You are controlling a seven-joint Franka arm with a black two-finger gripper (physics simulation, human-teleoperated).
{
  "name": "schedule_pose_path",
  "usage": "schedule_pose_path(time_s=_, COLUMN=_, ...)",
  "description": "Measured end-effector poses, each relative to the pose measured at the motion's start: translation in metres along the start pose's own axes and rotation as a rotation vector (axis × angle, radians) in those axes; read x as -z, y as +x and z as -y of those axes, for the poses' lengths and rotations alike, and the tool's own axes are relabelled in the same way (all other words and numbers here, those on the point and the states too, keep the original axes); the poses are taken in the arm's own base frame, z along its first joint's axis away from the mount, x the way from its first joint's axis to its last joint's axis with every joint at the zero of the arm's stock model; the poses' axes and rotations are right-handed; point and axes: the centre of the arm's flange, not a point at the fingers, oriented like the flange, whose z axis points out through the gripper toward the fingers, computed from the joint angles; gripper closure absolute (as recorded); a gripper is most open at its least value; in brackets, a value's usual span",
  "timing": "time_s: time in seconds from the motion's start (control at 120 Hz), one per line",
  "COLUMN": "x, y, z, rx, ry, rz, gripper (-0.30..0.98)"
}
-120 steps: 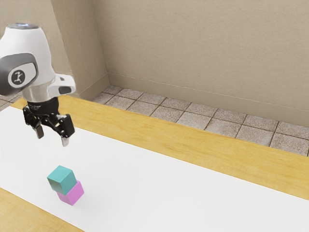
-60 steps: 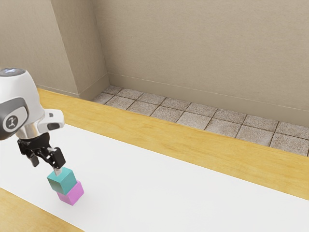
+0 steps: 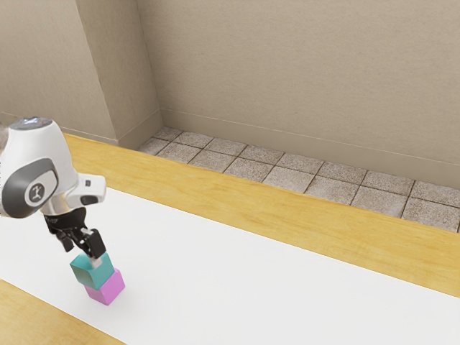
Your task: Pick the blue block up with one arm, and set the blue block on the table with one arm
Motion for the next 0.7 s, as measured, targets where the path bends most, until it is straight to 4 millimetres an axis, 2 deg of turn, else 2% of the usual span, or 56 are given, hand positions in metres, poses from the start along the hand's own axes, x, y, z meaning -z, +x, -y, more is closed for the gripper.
schedule_pose_path(time_s=0.4, x=-0.025, y=0.011, z=0.007, rx=-0.021, ry=-0.020, rz=0.011, gripper=0.00)
schedule_pose_path(time_s=0.7, x=-0.027, y=0.021, z=0.014, rx=-0.031, ry=-0.022, rz=0.003, gripper=0.00)
